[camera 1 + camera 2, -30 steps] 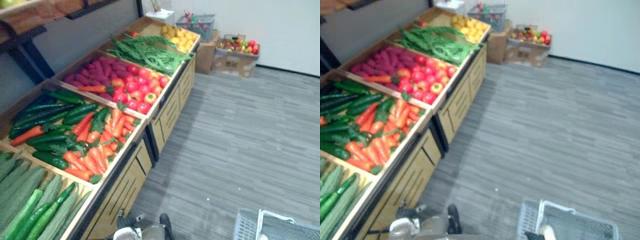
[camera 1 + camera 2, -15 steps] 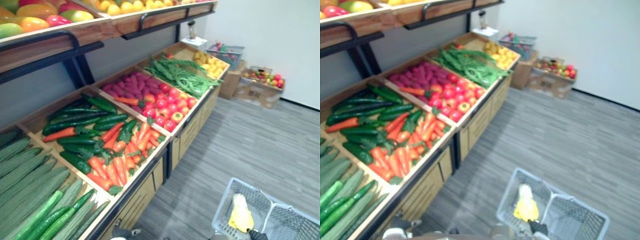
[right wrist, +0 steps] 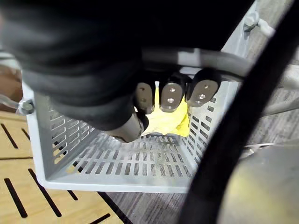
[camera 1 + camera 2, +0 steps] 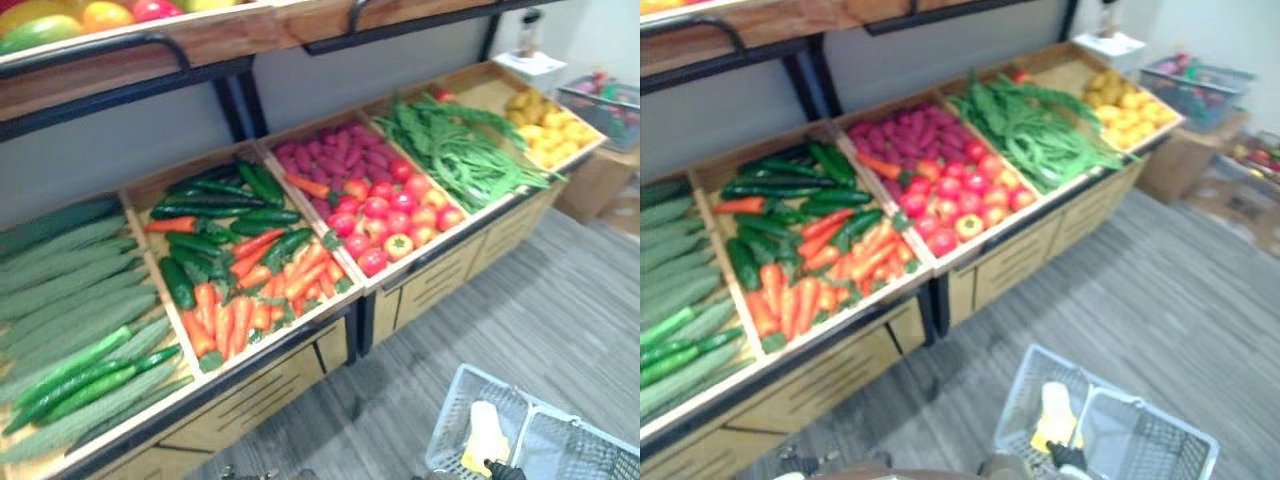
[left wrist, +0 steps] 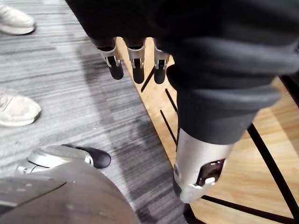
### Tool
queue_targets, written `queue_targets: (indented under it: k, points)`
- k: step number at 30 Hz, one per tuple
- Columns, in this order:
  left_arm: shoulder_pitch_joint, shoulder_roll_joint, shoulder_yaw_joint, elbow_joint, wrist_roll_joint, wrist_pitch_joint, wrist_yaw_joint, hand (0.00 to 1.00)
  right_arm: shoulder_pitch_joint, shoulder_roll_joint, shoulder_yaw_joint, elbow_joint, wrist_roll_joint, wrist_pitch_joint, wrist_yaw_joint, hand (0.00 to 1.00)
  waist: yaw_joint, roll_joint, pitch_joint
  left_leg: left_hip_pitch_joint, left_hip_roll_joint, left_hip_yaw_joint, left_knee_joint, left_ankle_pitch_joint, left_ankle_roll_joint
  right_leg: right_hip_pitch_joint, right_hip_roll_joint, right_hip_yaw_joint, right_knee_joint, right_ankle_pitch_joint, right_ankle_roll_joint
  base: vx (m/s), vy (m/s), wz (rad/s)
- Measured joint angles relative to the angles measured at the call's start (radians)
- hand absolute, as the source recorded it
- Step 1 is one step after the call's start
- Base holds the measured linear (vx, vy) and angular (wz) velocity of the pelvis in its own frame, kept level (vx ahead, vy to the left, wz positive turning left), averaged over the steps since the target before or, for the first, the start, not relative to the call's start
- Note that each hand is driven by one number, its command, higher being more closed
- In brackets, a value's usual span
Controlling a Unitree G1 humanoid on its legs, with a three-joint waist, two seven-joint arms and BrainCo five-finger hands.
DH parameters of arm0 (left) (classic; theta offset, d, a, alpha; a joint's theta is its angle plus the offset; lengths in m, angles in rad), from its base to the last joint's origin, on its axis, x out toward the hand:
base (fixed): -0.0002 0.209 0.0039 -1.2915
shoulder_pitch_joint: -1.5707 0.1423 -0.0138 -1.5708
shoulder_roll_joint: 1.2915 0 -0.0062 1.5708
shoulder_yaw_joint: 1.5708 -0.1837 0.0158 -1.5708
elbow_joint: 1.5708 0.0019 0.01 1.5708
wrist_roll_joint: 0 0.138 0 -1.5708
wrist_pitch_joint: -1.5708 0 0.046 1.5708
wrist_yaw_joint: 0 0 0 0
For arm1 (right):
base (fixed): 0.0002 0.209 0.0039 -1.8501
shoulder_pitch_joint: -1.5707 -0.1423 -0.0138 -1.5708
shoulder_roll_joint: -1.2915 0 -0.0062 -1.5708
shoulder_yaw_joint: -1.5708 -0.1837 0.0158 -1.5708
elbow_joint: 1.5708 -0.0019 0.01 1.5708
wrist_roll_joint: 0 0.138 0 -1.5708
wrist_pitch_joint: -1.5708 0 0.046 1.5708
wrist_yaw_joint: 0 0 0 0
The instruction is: Pick vegetable in the basket
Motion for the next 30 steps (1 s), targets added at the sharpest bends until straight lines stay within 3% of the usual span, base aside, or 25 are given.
queue_targets:
  k: [5,7,9,12,20,30]
  points:
    - [0.012,-0.002,-0.018,-0.017,-0.033,-0.002,0.003,0.00,-0.002,-0.001,-0.003,-0.002,-0.008,-0.001,0.000,1.00,0.005,-0.005,0.001,-0.027,-0.013,0.012,-0.005,0.059,0.010,0.037,-0.009,-0.028,0.016,-0.011,-0.018,0.11,-0.061,0.90]
    - [0.013,0.016,-0.069,-0.016,-0.047,-0.003,0.007,0.00,-0.010,-0.001,-0.024,-0.003,-0.015,-0.004,0.000,1.00,0.001,-0.011,0.003,-0.052,-0.029,0.101,-0.027,0.116,0.033,0.049,-0.040,-0.074,-0.005,-0.010,-0.017,0.00,0.018,0.65]
    - [0.011,0.028,-0.121,-0.015,-0.047,-0.003,0.014,0.00,-0.013,-0.004,-0.047,0.003,-0.015,-0.004,0.000,1.00,0.000,-0.006,0.006,-0.049,-0.034,0.227,-0.052,0.129,0.039,0.067,-0.040,-0.101,-0.036,-0.010,-0.017,0.00,0.055,0.56]
    - [0.012,0.048,-0.177,-0.002,-0.047,-0.011,0.014,0.00,-0.027,-0.010,-0.054,0.016,-0.012,0.000,-0.001,1.00,-0.001,-0.004,0.005,-0.024,-0.035,0.243,-0.143,0.159,0.030,0.072,-0.013,-0.092,-0.077,-0.001,-0.003,-0.05,0.070,0.20]
    - [0.026,0.096,-0.281,0.072,-0.045,-0.019,0.010,0.00,-0.055,-0.016,-0.010,0.049,-0.013,0.001,0.001,1.00,-0.018,-0.006,0.015,-0.009,-0.059,0.280,-0.163,0.143,0.033,0.083,-0.003,0.001,-0.177,0.027,0.044,-0.10,0.082,-0.16]
    - [0.038,0.123,-0.363,0.008,-0.044,-0.021,0.033,0.00,-0.054,-0.022,0.065,0.083,-0.017,-0.004,0.011,1.00,-0.023,-0.025,0.011,0.001,-0.092,0.300,-0.163,0.130,0.056,0.093,-0.006,0.067,-0.219,0.057,0.058,0.04,0.041,-0.04]
